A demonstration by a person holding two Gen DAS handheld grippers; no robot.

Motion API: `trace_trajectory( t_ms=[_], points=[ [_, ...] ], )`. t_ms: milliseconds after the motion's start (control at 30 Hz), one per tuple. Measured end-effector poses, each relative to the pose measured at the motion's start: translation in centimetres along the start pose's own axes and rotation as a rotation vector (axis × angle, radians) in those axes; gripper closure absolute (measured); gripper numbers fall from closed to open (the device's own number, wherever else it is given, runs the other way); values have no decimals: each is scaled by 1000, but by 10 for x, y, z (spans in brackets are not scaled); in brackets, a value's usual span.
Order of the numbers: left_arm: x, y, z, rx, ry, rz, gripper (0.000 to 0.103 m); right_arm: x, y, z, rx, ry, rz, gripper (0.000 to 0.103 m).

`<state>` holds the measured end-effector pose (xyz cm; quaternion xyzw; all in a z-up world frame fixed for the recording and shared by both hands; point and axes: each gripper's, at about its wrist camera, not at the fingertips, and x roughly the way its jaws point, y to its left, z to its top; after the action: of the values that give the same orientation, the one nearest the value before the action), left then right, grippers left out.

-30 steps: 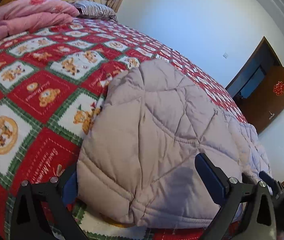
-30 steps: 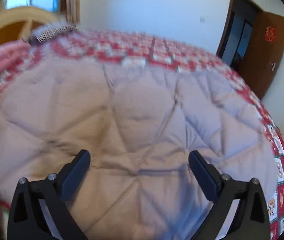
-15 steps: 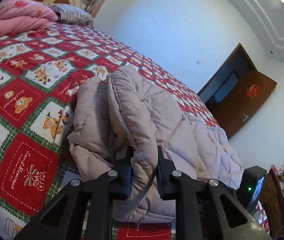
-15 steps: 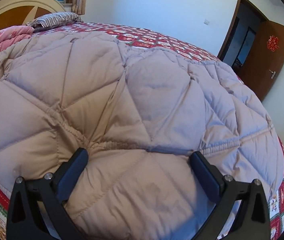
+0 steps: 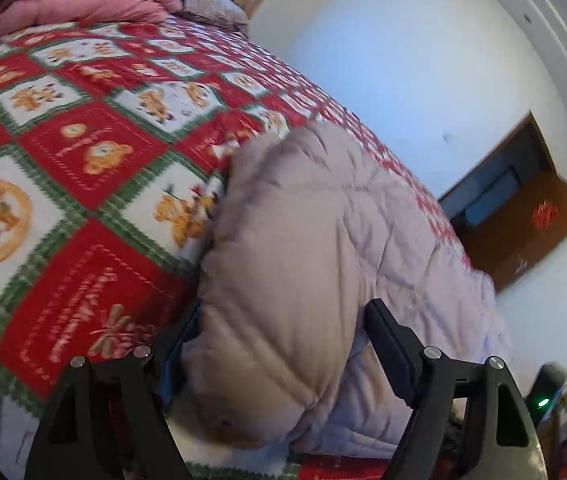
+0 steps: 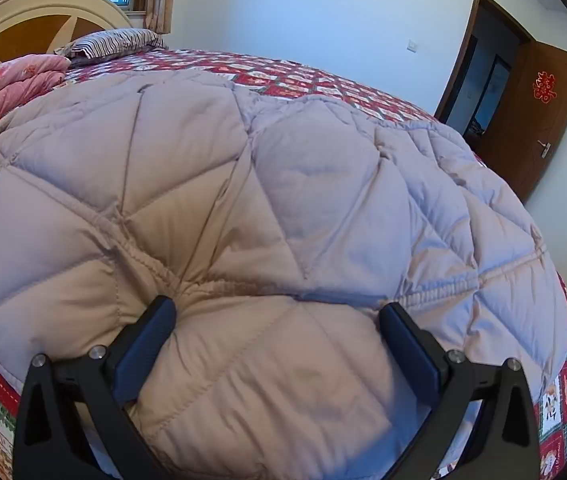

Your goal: Fold large clothes

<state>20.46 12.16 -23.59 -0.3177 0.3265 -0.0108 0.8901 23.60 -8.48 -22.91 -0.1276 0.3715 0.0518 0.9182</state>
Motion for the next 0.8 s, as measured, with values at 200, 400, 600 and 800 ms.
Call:
trace_trajectory(
  t_ms=[200,400,600,800],
  points=[
    [-9,-1,3,9,-10,-92,76,-1,0,-2,2,-8,-2,0],
    [-56,-4,13,19,-77,-203,79,-6,13,-2,-10,-1,-34,1],
    [-96,24,22,-14,-125,-205,79,-23,56,-9,-58,-39,-32,3],
    [-132,-2,48,79,-212,-176,79,-44,68,-3,-55,-27,166,4]
  ],
)
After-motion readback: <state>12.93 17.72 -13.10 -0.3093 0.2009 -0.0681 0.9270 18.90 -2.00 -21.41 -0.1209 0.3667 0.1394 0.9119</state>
